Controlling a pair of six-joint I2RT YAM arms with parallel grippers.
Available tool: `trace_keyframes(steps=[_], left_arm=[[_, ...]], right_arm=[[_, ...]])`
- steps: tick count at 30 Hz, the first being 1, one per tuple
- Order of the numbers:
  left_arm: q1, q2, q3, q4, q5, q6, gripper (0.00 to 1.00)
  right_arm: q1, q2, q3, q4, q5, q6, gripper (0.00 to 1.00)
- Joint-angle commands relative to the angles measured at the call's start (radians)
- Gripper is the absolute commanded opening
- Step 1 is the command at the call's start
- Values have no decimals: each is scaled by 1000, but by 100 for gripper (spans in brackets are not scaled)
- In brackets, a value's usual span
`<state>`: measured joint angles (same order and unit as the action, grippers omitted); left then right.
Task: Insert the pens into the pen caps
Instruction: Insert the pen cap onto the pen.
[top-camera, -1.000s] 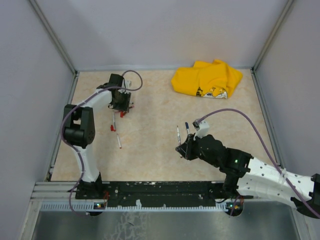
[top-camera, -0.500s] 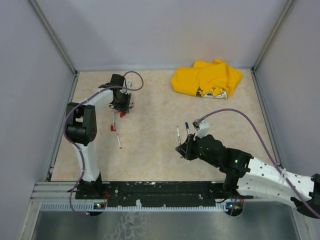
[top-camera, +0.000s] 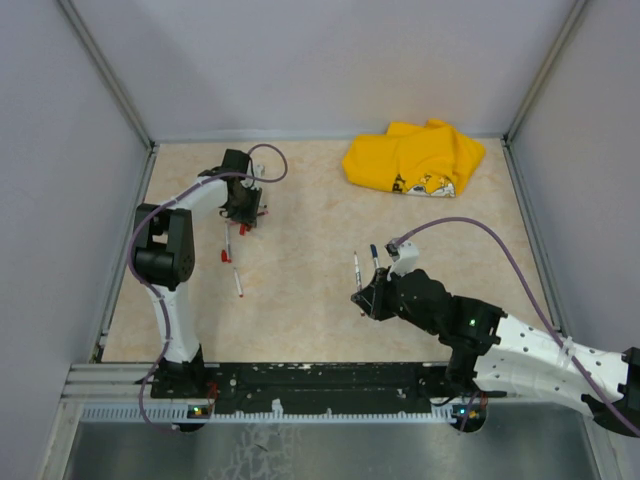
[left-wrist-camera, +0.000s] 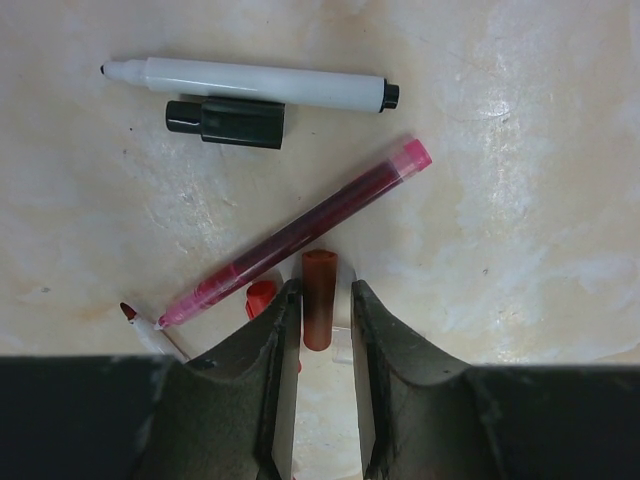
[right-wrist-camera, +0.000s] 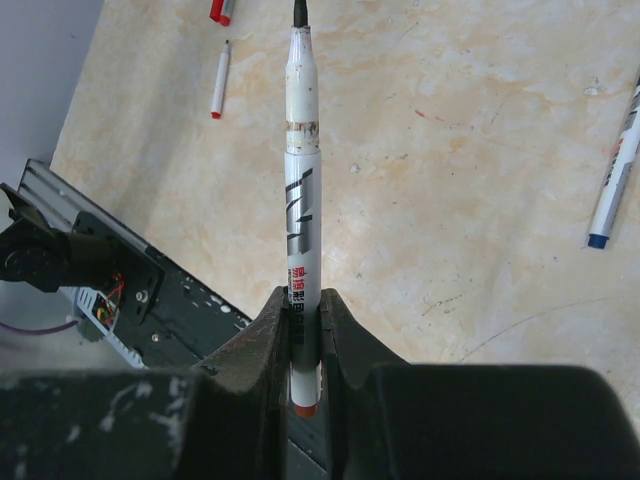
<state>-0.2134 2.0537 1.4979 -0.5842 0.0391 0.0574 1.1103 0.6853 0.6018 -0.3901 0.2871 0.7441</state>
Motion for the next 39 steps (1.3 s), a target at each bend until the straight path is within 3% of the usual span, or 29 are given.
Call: trace_keyframes(steps=[1,8,16,26,39], left_arm=[[3,40,5,-21,-7,16,32],[1,12,1,-29,-28,0,23],[-49,-149,-55,-2,-29,23,20],[-353,-360,-199,50,17,-32,20],[-664,-620,-552,346,149,-340,19]], right_arm=[[0,-5,35,27,19,4,0],[0,-10,35,27,16,5,0],[0,-38,32,10,33,12,0],[0,-167,21,-50,161,53,0],[1,-342,-10,-147,255,108,0]])
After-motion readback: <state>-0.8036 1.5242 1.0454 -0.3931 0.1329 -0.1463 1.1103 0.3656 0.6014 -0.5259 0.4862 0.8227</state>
